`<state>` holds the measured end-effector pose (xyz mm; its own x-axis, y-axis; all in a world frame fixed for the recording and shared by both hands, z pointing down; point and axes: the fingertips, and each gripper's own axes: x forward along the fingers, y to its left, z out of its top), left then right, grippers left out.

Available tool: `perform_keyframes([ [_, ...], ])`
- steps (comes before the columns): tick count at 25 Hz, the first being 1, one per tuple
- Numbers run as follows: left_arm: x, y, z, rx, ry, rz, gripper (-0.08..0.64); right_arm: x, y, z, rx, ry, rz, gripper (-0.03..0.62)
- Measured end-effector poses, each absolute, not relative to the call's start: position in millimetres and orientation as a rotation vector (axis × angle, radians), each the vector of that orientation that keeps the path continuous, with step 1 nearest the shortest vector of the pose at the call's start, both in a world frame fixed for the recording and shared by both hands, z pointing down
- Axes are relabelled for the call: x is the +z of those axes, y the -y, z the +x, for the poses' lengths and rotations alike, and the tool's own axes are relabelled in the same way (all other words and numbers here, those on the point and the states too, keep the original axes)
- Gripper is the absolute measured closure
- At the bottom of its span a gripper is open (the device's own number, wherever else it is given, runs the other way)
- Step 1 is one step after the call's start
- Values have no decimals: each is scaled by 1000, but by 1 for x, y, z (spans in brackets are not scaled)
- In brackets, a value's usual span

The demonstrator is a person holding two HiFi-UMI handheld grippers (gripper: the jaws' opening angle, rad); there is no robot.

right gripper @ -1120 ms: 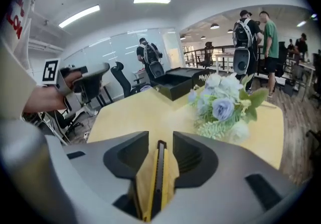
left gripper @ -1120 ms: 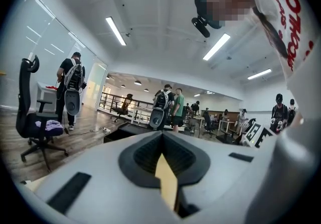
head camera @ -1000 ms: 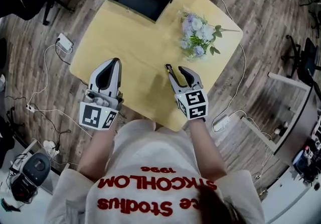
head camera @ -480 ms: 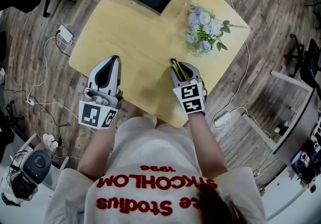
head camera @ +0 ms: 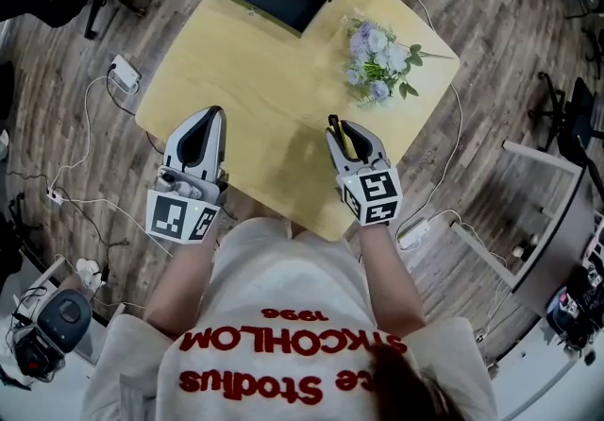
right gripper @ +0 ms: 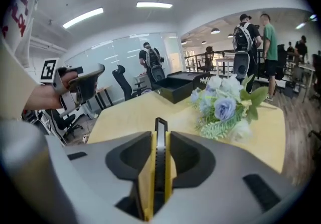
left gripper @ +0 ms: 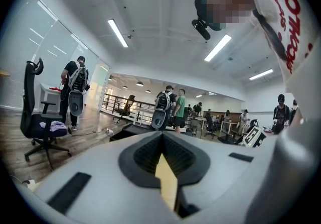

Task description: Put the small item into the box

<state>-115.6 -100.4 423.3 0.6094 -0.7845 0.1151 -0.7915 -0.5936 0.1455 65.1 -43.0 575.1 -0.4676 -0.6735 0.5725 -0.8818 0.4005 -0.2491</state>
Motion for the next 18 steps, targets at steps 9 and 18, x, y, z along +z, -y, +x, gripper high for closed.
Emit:
perform_keyframes([
  [9, 394, 95, -106, 4, 1317, 2719, 558, 498, 45, 84, 511, 2484, 1575, 477],
  [18, 344, 93, -104, -111, 1344, 2787, 558, 395, 52, 103, 260, 2621, 1747, 476],
])
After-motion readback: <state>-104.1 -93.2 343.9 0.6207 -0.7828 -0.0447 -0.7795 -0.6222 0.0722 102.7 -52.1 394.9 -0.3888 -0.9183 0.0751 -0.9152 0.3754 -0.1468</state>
